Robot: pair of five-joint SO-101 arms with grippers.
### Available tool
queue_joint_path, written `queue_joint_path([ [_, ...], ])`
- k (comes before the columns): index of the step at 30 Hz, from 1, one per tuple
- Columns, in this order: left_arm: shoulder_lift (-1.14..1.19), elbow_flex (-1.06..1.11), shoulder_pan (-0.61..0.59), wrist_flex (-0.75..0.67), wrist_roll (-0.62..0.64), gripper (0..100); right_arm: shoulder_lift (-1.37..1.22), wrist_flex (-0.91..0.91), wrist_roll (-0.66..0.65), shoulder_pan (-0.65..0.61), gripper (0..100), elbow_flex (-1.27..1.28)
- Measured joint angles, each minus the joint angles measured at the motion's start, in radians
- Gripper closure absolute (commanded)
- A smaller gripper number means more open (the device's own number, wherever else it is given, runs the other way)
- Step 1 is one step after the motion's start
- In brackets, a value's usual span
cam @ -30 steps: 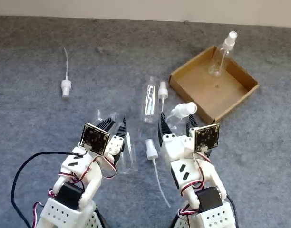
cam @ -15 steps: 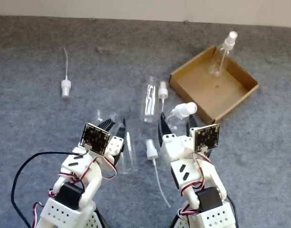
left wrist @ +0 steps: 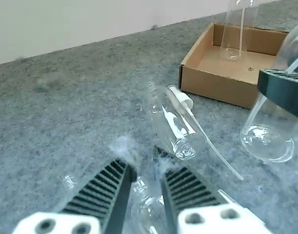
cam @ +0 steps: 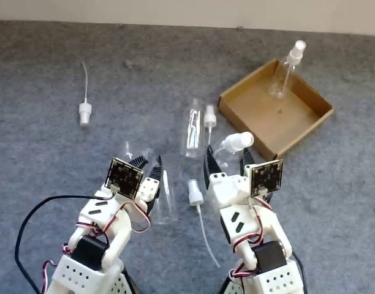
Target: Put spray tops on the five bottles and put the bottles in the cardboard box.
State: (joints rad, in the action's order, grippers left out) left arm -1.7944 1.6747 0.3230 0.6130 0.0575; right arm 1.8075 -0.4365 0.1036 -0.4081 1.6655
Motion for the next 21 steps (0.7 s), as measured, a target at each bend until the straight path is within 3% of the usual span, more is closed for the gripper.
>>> queue_joint_path([
  [7,-0.002,0.000,-0.021,0.017,-0.015,99,0.000,-0.003,0.000,0.000,79.7,0.000],
  [15,-0.002,0.000,-0.235,0.215,-0.054,99,0.000,-0.003,0.000,0.000,79.7,0.000],
  [21,-0.002,0.000,-0.267,0.336,0.000,99,0.000,-0.025,0.000,0.000,79.7,0.000],
])
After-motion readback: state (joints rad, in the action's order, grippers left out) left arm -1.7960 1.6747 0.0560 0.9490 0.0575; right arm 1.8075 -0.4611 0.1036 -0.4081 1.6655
